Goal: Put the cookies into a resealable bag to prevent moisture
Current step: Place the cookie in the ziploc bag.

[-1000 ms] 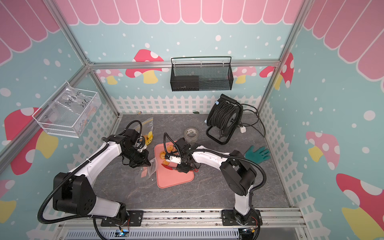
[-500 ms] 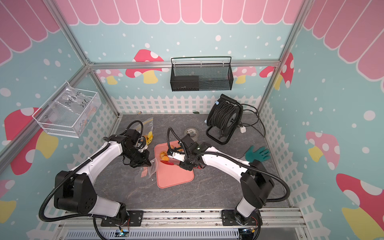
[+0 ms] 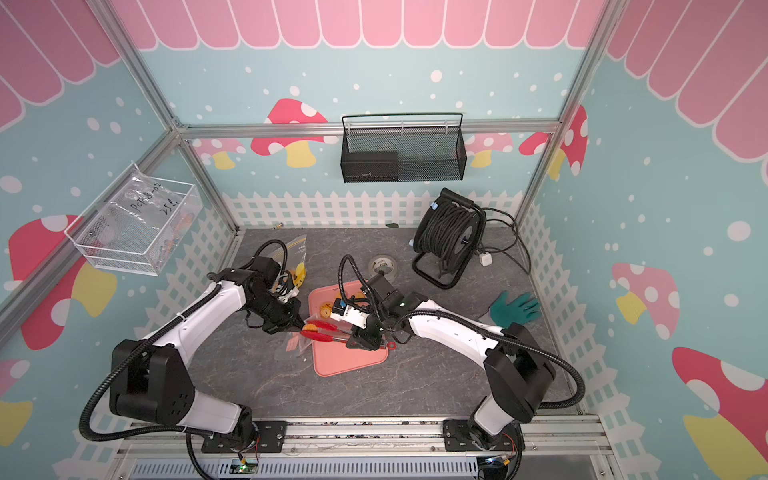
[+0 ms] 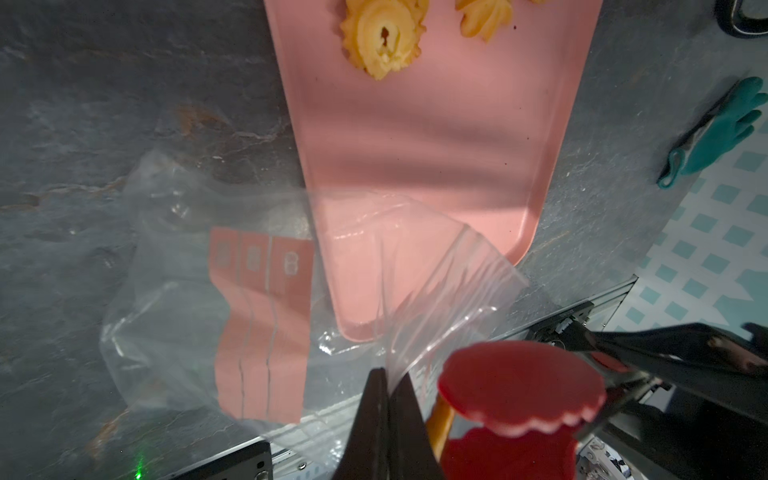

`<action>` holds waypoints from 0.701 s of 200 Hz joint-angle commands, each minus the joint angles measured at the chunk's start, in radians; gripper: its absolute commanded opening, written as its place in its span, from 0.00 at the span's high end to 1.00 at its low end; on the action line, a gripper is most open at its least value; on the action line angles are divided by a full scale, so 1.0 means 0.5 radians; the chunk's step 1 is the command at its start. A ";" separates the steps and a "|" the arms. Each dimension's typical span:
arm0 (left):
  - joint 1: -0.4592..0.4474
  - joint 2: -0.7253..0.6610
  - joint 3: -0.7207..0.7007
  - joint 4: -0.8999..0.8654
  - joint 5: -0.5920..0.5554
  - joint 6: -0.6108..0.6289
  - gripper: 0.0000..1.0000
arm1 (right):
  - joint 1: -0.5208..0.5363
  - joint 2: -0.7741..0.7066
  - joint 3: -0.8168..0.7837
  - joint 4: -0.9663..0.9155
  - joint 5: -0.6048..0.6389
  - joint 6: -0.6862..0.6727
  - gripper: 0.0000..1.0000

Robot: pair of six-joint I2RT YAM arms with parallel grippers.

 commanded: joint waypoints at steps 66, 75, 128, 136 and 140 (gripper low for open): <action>0.018 -0.063 -0.007 0.024 0.120 0.012 1.00 | -0.050 -0.189 -0.013 0.115 -0.096 0.057 0.40; 0.022 -0.068 -0.005 0.022 0.121 0.012 1.00 | -0.103 -0.263 -0.033 0.107 -0.089 0.078 0.40; 0.050 -0.102 -0.037 0.045 0.133 -0.004 1.00 | -0.356 -0.428 -0.068 -0.092 0.050 -0.063 0.45; 0.050 -0.096 -0.044 0.042 0.117 -0.002 1.00 | -0.351 -0.365 -0.045 -0.151 0.092 -0.129 0.46; 0.052 -0.097 -0.048 0.040 0.109 -0.003 1.00 | -0.348 -0.334 -0.038 -0.177 0.113 -0.157 0.46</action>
